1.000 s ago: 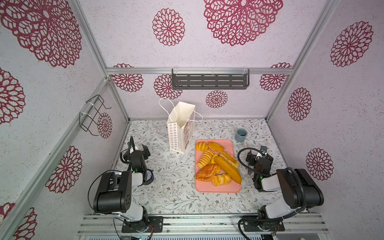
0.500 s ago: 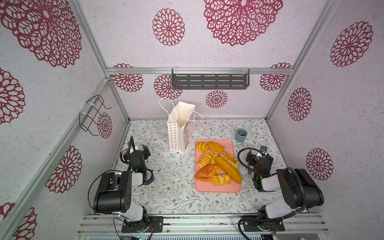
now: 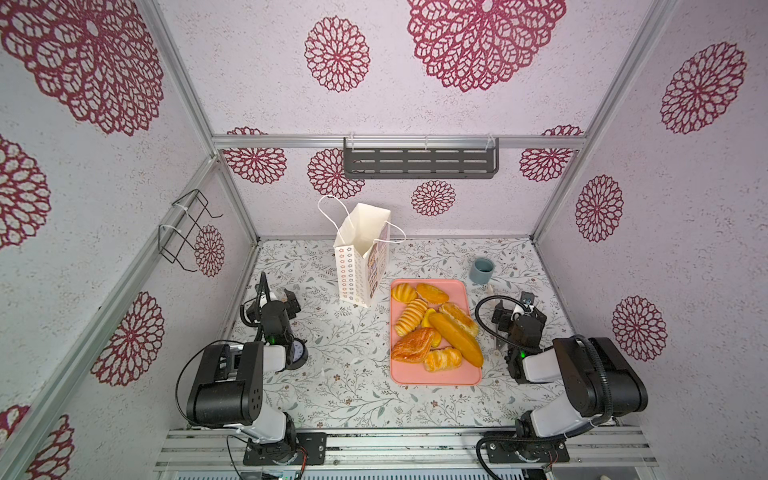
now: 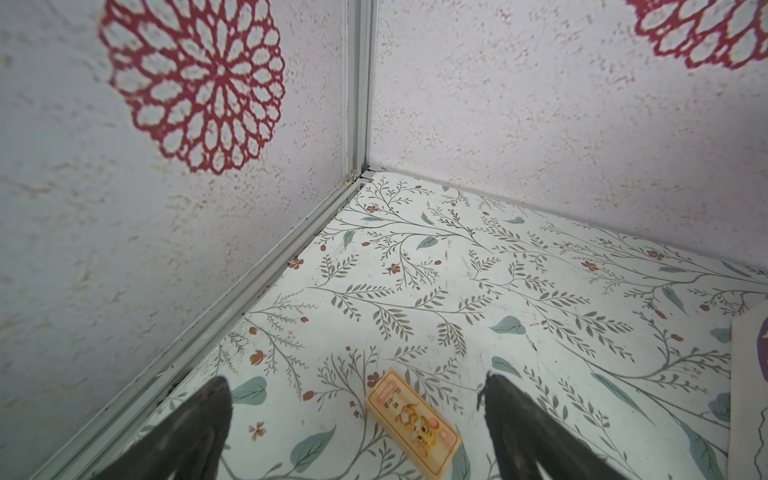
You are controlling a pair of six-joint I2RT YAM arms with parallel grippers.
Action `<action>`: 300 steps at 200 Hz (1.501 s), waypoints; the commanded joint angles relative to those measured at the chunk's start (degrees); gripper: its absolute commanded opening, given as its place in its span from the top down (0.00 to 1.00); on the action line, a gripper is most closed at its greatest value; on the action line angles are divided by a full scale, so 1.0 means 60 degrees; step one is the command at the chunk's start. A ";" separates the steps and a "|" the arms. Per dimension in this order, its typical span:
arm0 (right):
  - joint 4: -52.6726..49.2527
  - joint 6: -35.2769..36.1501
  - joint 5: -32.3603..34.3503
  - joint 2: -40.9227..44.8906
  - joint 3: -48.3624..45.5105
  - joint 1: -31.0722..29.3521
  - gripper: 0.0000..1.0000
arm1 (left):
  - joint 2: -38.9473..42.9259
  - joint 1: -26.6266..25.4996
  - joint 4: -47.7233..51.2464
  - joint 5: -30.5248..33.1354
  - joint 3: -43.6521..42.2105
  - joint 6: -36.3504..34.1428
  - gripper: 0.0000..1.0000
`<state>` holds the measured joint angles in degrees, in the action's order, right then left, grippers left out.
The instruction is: Place the fake bread into the paper bag
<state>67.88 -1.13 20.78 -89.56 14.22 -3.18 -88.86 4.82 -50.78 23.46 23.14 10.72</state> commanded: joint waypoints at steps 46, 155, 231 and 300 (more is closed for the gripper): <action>0.0406 -0.0201 0.0053 0.0220 -0.0040 -0.0012 0.01 | -0.0045 0.0021 -0.0226 -0.0044 0.0060 -0.0177 0.03; 0.0428 -0.0193 0.0084 0.0284 -0.0055 0.0011 0.01 | -0.0018 0.0026 -0.0238 -0.0050 0.0032 -0.0175 0.03; -0.7526 -0.2655 0.2152 0.4767 0.2501 0.0084 0.01 | 0.2607 0.0046 0.5675 -0.0176 0.2355 0.0376 0.03; -1.4620 -0.3570 -0.2031 0.5508 0.6070 0.0208 0.20 | 0.2932 0.0258 1.2357 -0.3215 0.7233 0.2022 0.05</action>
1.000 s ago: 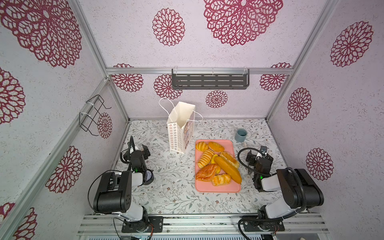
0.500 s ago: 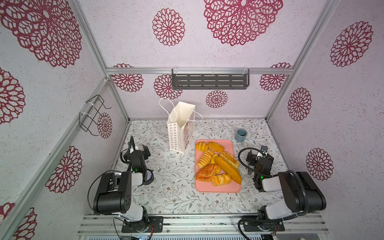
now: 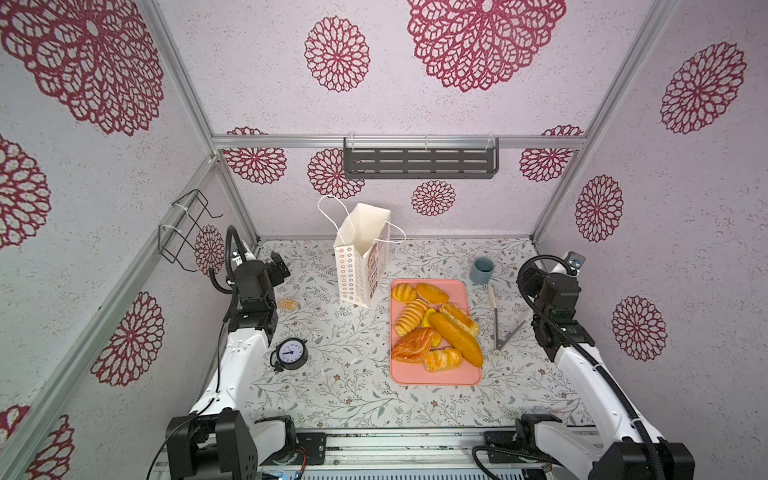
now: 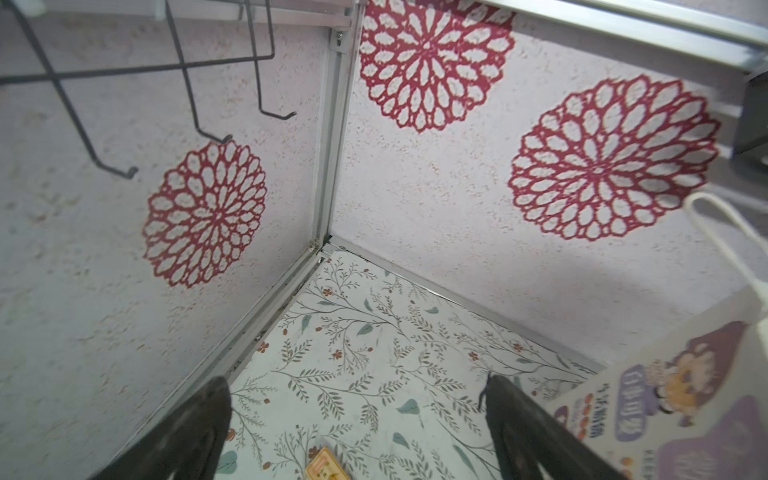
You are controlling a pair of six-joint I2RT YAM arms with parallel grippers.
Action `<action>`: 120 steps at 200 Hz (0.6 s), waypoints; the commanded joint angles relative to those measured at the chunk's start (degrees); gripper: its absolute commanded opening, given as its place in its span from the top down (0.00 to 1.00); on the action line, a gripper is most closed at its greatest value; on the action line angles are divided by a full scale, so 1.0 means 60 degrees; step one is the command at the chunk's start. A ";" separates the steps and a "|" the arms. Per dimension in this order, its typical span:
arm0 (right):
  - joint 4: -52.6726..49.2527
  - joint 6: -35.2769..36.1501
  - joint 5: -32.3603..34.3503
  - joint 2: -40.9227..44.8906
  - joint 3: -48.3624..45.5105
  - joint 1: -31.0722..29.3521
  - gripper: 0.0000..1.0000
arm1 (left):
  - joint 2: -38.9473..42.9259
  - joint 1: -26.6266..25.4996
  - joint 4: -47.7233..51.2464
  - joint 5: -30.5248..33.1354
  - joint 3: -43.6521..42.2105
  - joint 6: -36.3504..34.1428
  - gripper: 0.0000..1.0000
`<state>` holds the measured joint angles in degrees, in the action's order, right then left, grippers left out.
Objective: Place the fake bread into the paper bag
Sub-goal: 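Reach the left gripper to the bag rim while the right moves toward the tongs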
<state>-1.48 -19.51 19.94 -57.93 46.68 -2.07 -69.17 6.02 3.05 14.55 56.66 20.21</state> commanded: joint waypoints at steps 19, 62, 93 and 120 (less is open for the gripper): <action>-0.3764 -0.0425 -0.3035 0.0362 0.1059 0.0011 0.23 | -0.0790 0.0038 0.4586 -0.2834 0.3069 0.0539 0.07; -0.4827 -0.0503 -0.4752 0.0265 0.2059 -0.0090 0.34 | -0.1996 -0.0864 0.6415 -0.3748 0.5770 0.0482 0.07; -0.5640 -0.0767 -0.5099 -0.0133 0.2683 -0.0333 0.37 | -0.3251 -0.1894 0.7173 -0.3622 0.7158 0.0378 0.05; -0.5891 -0.0861 -0.5077 -0.0071 0.2711 -0.0827 0.27 | -0.4257 -0.2654 0.7559 -0.3046 0.8215 0.0235 0.05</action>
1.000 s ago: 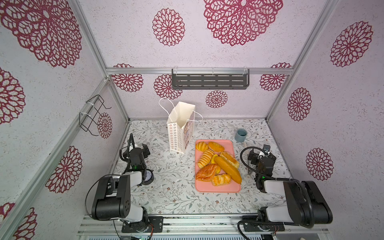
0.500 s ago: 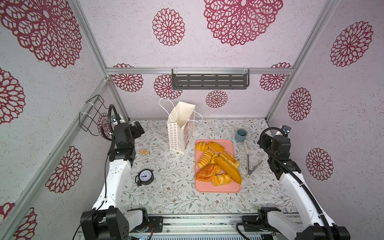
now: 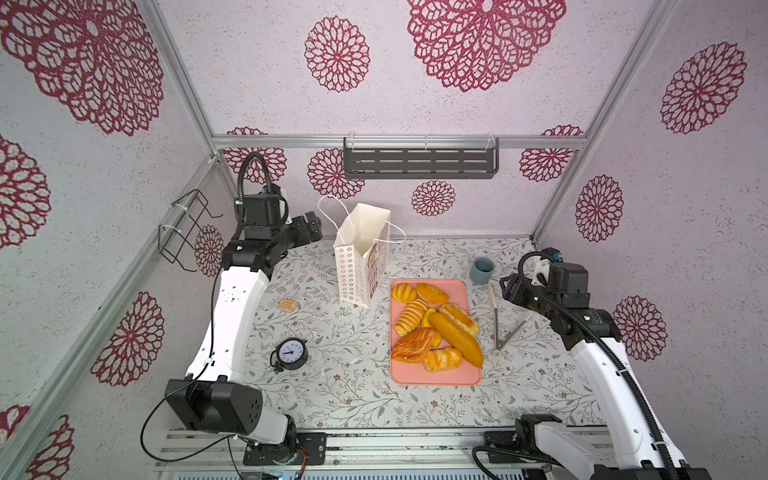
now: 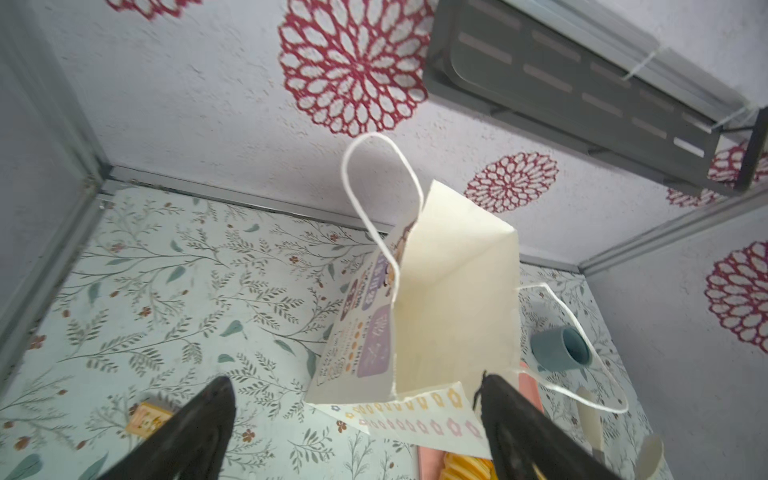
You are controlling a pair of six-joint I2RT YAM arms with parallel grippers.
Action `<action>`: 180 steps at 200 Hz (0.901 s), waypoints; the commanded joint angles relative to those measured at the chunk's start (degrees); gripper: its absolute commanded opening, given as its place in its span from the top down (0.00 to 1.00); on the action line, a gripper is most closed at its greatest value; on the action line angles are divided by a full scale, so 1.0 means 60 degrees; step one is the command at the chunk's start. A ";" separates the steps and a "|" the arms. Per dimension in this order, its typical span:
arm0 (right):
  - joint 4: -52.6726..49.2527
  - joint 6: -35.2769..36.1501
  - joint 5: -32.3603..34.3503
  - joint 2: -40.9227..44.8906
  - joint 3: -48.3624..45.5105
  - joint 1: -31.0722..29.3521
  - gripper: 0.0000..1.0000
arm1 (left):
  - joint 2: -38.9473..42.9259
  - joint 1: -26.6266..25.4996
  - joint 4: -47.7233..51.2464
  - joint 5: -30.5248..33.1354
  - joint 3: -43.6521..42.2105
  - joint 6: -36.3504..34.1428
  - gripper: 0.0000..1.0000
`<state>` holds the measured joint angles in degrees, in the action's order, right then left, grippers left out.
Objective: Place the fake bread into the paper bag
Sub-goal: 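Reach the left gripper to the bag rim while the right moves toward the tongs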
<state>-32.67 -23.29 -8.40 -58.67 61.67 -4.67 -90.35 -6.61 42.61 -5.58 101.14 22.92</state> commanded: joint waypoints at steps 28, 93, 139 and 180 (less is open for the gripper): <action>-0.0794 -0.0455 -0.0362 0.0364 -0.0002 -0.0721 0.22 | -0.1910 -0.1138 0.1747 0.1146 0.2092 -0.0582 0.06; -0.0753 -0.0965 -0.0527 0.0833 -0.0548 -0.1214 0.27 | -0.4266 -0.1385 0.2461 0.1737 0.4319 -0.0745 0.14; -0.0721 -0.1124 -0.0606 0.0903 -0.0654 -0.1255 0.32 | -0.5402 -0.1462 0.2897 0.1888 0.5405 -0.0934 0.23; -0.0737 -0.1140 -0.0538 0.0808 -0.0669 -0.1257 0.36 | -0.5484 -0.1483 0.2876 0.1832 0.5484 -0.0821 0.47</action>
<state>-37.21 -29.15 -11.38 -54.37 57.45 -11.86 -123.76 -15.14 59.29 5.30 132.70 18.50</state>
